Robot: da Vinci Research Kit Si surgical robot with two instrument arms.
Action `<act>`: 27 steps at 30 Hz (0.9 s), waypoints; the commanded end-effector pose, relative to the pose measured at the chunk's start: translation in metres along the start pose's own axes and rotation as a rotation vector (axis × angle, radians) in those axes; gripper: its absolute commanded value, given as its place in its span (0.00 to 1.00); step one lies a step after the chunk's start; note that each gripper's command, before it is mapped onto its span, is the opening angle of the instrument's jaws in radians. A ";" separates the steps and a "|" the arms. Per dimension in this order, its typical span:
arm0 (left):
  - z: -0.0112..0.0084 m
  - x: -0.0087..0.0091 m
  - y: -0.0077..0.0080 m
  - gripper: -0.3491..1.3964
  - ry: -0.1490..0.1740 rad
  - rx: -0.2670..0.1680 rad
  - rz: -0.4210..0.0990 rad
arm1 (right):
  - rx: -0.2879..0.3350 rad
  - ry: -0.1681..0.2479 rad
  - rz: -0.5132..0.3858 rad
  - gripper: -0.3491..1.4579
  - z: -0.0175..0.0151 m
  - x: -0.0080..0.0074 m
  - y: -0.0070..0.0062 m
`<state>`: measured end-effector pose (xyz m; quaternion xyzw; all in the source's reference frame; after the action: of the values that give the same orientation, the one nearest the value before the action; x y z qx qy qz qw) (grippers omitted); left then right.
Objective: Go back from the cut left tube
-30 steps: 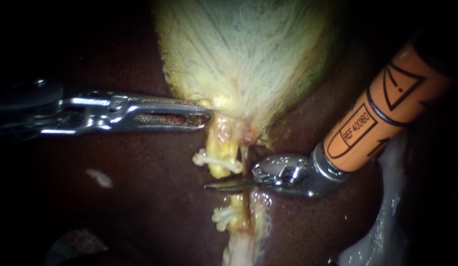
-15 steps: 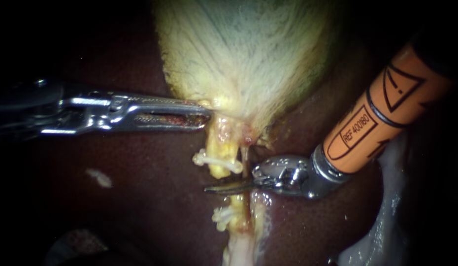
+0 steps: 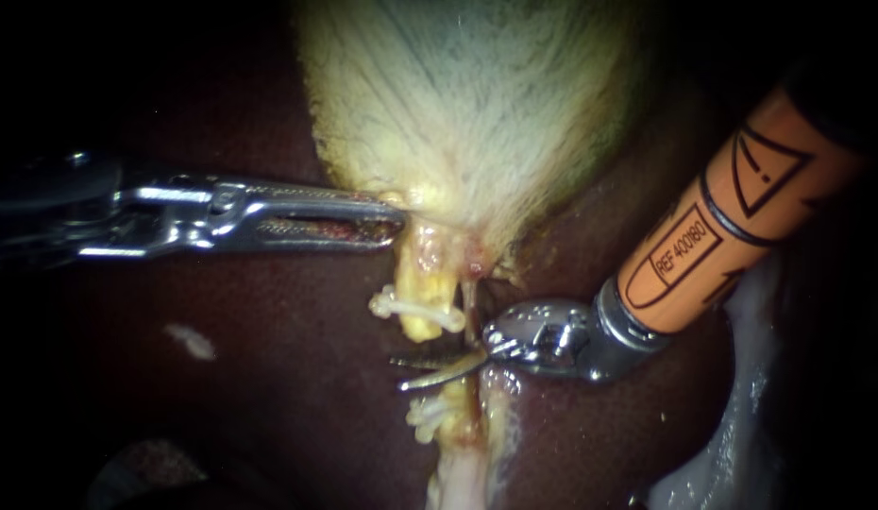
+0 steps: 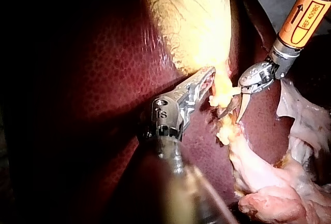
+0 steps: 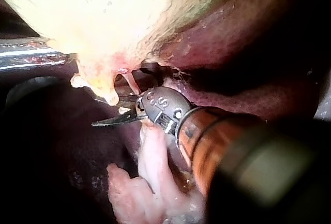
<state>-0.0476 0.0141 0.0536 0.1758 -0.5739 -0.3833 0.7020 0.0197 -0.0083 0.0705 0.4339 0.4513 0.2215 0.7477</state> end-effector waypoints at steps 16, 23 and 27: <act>-0.0002 0.0000 0.0003 0.00 0.000 0.002 0.000 | -0.153 0.060 -0.218 0.81 -0.0062 -0.0023 -0.0059; -0.0002 0.0001 0.0004 0.00 0.000 0.003 0.000 | -0.256 0.068 -0.372 0.88 -0.0105 -0.0013 -0.0048; -0.0002 0.0001 0.0004 0.00 0.000 0.003 0.000 | -0.330 0.064 -0.451 0.96 -0.0120 -0.0006 -0.0041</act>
<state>-0.0473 0.0143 0.0539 0.1768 -0.5742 -0.3825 0.7020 0.0087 -0.0053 0.0647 0.1765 0.5183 0.1321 0.8263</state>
